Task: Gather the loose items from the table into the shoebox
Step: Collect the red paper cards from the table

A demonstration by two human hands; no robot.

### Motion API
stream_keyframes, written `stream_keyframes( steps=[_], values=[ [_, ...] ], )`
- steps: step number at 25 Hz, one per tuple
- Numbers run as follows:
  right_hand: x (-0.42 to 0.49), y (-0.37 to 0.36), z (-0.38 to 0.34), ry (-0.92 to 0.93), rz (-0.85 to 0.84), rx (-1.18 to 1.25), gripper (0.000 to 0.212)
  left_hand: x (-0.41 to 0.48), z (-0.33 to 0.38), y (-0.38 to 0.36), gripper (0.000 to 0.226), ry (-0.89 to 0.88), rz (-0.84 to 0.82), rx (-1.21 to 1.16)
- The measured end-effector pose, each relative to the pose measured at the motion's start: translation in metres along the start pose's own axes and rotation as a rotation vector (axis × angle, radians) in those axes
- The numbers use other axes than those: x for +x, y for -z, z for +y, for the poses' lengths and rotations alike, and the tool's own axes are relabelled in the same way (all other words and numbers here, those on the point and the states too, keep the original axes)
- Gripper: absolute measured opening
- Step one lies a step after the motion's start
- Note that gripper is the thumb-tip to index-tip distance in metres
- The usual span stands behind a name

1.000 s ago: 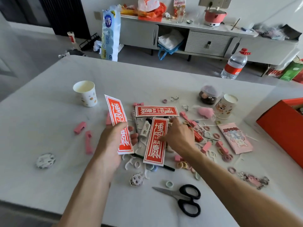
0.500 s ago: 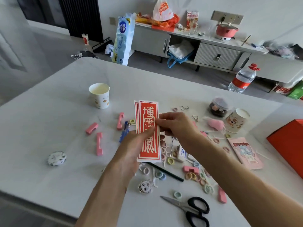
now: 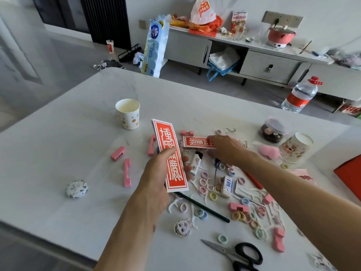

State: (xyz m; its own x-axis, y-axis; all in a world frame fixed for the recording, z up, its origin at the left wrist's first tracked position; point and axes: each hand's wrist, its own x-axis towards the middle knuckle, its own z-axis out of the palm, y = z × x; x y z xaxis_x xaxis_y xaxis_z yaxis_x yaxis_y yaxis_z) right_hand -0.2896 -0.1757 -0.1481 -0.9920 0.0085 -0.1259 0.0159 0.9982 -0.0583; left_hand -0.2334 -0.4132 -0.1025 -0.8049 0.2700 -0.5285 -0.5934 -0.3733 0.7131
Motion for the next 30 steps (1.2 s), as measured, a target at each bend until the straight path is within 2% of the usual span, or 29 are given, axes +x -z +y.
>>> stream_keyframes(
  steps=[2,4,6,8,10,11,13,15,17,21,23,25,28,30],
  values=[
    [0.002,-0.007,0.000,0.015,0.071,-0.104,0.013,0.003,0.001,0.001,0.025,-0.005,0.015,-0.013],
    [-0.004,0.001,-0.003,-0.025,0.178,-0.146,0.019,0.004,0.000,0.000,0.025,-0.013,0.019,-0.003],
    [-0.017,0.018,-0.009,-0.071,0.343,-0.016,0.020,0.005,-0.002,-0.002,0.025,-0.034,0.024,0.014],
    [-0.048,0.039,-0.020,-0.126,0.441,0.422,0.012,0.004,-0.005,-0.008,0.022,-0.061,0.022,0.047],
    [-0.094,0.052,-0.034,-0.173,0.394,1.008,0.008,0.000,-0.011,-0.016,0.024,-0.076,-0.011,0.100],
    [-0.119,0.053,-0.040,-0.199,0.357,1.196,0.012,-0.003,-0.015,-0.022,0.029,-0.072,-0.041,0.143],
    [-0.160,0.047,-0.042,-0.228,0.354,1.338,0.014,-0.011,-0.028,-0.034,0.041,-0.055,-0.127,0.243],
    [-0.190,0.034,-0.033,-0.251,0.372,1.433,0.015,-0.016,-0.045,-0.053,0.043,-0.017,-0.215,0.317],
    [-0.199,0.026,-0.023,-0.207,0.437,1.429,0.016,-0.016,-0.051,-0.057,0.043,0.022,-0.260,0.333],
    [-0.213,0.022,0.009,-0.149,0.540,1.274,0.016,-0.014,-0.063,-0.067,0.043,0.152,-0.405,0.356],
    [-0.221,0.023,0.020,-0.149,0.540,1.164,0.007,-0.016,-0.068,-0.074,0.034,0.199,-0.496,0.320],
    [-0.228,0.021,0.027,-0.175,0.582,1.039,0.018,-0.017,-0.073,-0.081,0.028,0.214,-0.557,0.311],
    [-0.233,0.016,0.033,-0.216,0.681,0.838,0.009,-0.018,-0.084,-0.092,0.034,0.215,-0.597,0.344],
    [-0.233,0.013,0.034,-0.200,0.733,0.757,0.016,-0.021,-0.091,-0.098,0.031,0.276,-0.644,0.300]
  ],
)
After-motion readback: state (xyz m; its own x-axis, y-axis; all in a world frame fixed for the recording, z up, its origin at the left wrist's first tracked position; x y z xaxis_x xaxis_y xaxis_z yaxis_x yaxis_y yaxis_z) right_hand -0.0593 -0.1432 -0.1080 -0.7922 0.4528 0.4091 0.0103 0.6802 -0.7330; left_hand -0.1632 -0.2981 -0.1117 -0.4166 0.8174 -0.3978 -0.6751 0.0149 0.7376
